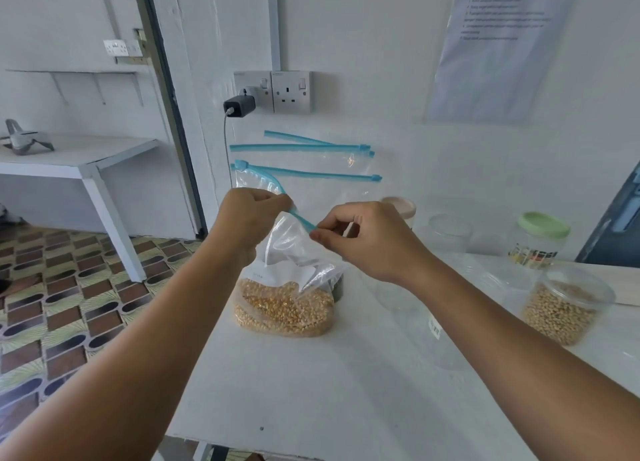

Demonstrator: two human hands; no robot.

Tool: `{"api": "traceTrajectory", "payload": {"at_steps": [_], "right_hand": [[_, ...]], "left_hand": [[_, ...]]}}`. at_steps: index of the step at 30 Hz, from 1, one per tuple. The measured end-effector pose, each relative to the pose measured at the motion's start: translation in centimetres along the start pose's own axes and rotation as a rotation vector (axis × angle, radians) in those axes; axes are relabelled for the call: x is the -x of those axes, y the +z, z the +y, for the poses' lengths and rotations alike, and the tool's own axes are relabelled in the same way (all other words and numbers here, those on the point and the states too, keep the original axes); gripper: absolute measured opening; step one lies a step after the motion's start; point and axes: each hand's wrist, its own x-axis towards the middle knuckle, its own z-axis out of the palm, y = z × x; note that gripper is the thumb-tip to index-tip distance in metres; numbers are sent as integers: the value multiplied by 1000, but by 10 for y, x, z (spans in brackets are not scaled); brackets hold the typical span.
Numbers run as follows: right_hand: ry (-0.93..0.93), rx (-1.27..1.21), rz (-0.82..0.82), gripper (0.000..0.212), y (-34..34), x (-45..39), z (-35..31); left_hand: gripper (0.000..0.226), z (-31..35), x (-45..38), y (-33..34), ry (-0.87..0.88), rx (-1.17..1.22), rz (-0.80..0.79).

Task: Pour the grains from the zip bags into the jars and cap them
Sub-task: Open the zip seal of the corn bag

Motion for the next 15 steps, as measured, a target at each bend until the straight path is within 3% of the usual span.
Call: {"api": "traceTrajectory", "payload": {"at_steps": [10, 15], "right_hand": [[121, -331, 3, 11, 4, -4, -26], [183, -566, 21, 12, -3, 1, -29]], "left_hand": [[15, 21, -10, -2, 84, 106, -63], [16, 29, -18, 10, 68, 170, -178]]}}
